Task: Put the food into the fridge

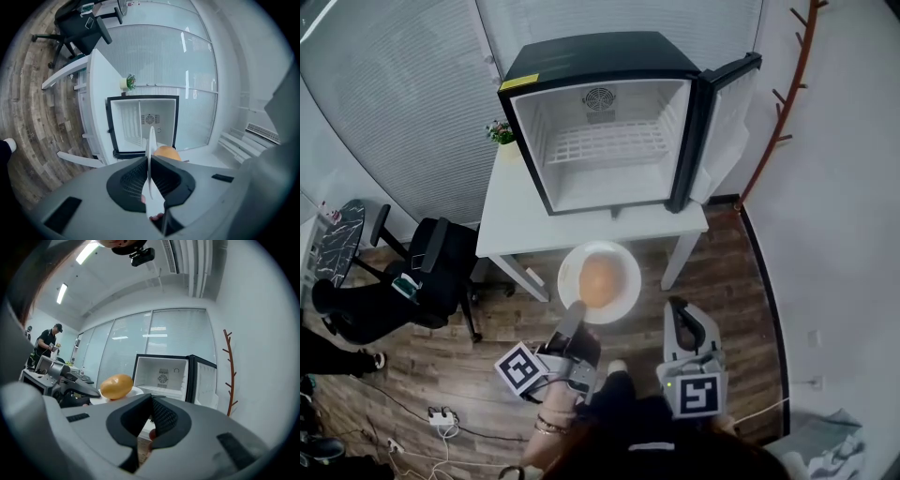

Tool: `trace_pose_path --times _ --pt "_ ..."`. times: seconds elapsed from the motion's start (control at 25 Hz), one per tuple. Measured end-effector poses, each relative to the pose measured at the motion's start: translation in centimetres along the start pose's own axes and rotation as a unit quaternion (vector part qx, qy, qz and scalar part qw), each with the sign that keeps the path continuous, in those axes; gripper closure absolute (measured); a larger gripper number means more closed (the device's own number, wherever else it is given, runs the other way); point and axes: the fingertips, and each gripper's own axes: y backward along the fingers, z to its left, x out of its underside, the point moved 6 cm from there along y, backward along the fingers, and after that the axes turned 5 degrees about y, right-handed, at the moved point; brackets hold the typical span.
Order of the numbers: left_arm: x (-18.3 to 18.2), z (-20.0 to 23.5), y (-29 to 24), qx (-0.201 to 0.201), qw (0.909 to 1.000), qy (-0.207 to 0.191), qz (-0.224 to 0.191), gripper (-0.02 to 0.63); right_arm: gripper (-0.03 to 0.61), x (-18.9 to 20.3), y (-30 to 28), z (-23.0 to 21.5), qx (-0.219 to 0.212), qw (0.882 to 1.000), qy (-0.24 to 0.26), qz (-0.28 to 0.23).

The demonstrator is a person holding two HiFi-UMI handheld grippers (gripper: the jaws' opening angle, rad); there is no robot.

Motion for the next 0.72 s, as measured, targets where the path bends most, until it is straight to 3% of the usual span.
trace_pose_path --times 0.44,0.72 --pt "-3.7 0.0 -1.5 -0.013 0.9999 -0.004 0.008 0.594 0.583 0.6 -2.3 1.4 0.019 0.997 0.053 0.060" --pt "-4.1 0.7 -3.1 -0.026 0.9996 0.006 0.013 0.588 0.582 1.1 -4.3 2.0 -0.006 0.996 0.060 0.065"
